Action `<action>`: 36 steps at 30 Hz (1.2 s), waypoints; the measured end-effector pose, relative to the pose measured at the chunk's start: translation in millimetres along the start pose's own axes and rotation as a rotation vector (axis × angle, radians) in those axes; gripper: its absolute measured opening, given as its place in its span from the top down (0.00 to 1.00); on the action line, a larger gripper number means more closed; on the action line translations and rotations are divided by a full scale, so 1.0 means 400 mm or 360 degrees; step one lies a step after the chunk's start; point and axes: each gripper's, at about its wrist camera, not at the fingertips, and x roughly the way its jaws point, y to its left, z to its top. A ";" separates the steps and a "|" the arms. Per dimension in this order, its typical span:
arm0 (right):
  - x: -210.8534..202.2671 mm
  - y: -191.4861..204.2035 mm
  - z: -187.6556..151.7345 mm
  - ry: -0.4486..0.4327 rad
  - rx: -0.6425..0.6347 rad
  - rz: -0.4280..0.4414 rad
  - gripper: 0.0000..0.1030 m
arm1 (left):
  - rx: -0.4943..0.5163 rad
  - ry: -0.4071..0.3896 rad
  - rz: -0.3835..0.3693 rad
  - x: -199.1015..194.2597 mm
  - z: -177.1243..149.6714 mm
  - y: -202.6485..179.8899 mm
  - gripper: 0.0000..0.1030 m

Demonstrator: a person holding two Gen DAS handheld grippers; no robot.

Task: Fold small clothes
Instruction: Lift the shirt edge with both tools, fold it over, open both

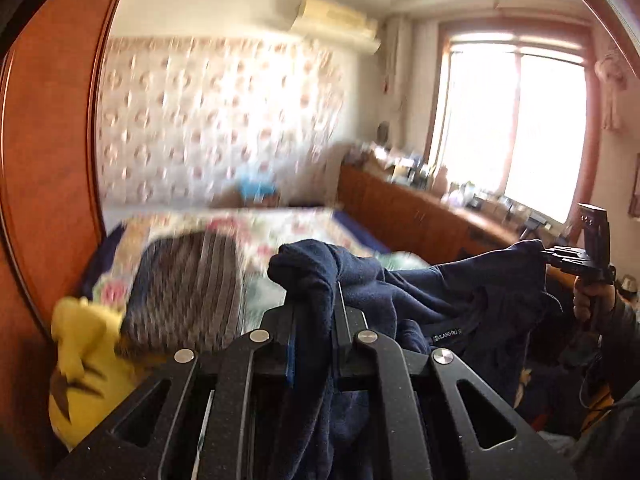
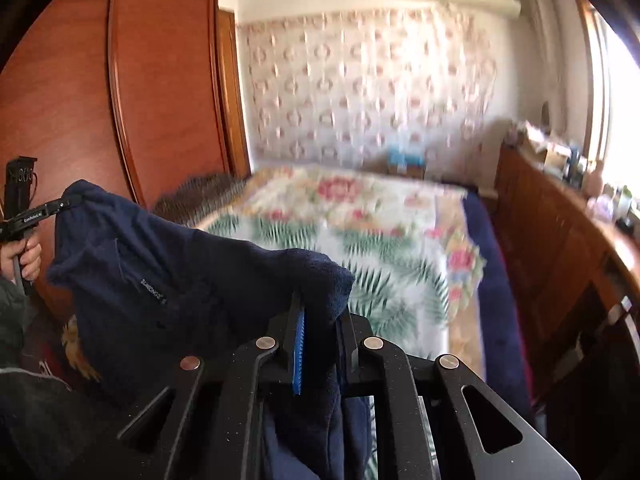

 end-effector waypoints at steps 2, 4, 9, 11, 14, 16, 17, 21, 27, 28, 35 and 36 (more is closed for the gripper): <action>-0.069 0.002 0.033 -0.0084 -0.0013 -0.0027 0.88 | 0.0033 -0.0071 -0.0004 -0.037 0.039 -0.015 0.87; -0.141 0.003 0.060 -0.0171 -0.0030 -0.0058 0.88 | 0.0050 -0.0153 0.0004 -0.076 0.078 -0.025 0.87; -0.302 0.030 0.116 -0.0373 -0.0117 -0.0129 0.88 | 0.0052 -0.0319 -0.0063 -0.157 0.150 -0.041 0.87; -0.360 0.049 0.136 -0.0450 -0.0164 -0.0163 0.89 | 0.0059 -0.0367 -0.0075 -0.181 0.174 -0.048 0.87; -0.433 0.073 0.164 -0.0543 -0.0205 -0.0179 0.89 | 0.0081 -0.0440 -0.0046 -0.210 0.210 -0.046 0.87; -0.470 0.086 0.179 -0.0590 -0.0241 -0.0200 0.89 | 0.0097 -0.0461 -0.0024 -0.215 0.226 -0.044 0.87; -0.487 0.091 0.187 -0.0604 -0.0255 -0.0202 0.89 | 0.0099 -0.0464 -0.0021 -0.212 0.231 -0.039 0.87; -0.479 0.093 0.202 -0.0603 -0.0296 -0.0231 0.89 | 0.0093 -0.0428 0.0015 -0.146 0.229 -0.019 0.87; -0.267 0.047 0.208 -0.0404 -0.0277 -0.0292 0.89 | 0.0060 -0.0220 0.0119 0.100 0.182 0.063 0.87; -0.214 0.026 0.207 -0.0359 -0.0267 -0.0305 0.89 | 0.0057 -0.0182 0.0135 0.145 0.171 0.075 0.87; 0.163 -0.079 0.219 -0.0041 -0.0144 -0.0346 0.88 | 0.0060 0.0215 0.0229 0.568 0.066 0.141 0.86; 0.219 -0.097 0.215 0.0025 -0.0111 -0.0337 0.84 | 0.0049 0.0271 0.0203 0.598 0.061 0.137 0.79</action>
